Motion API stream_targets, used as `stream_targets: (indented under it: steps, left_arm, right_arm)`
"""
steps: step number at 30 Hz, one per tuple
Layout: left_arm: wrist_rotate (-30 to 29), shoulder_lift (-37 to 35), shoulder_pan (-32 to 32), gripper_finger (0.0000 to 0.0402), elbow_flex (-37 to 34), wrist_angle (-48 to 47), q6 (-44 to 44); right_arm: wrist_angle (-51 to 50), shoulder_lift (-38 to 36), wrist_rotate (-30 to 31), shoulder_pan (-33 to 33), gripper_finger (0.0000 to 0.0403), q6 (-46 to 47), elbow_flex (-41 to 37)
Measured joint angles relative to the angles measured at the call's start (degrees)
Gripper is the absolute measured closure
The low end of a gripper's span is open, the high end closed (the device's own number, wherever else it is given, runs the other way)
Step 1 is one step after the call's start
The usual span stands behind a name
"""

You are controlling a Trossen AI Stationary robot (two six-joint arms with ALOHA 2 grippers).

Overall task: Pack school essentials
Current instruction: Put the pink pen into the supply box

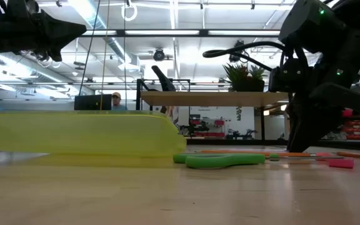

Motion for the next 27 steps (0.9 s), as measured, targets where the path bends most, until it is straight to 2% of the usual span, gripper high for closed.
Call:
stream_targets:
  steps: [8,16,27]
  left_arm:
    - [0.0,0.0,0.0,0.0391,0.0,0.0,0.0]
    - [0.0,0.0,0.0,0.0380,0.0,0.0,0.0]
    - [0.0,0.0,0.0,0.0390,0.0,0.0,0.0]
  right_arm:
    - [-0.4,-1.0,-0.3,0.0,0.0326,-0.4,0.0]
    - [-0.3,-1.0,-0.3,0.0,0.0327,-0.5,0.2]
    - [-0.5,-1.0,-0.2,0.0,0.0327,-5.5,5.0]
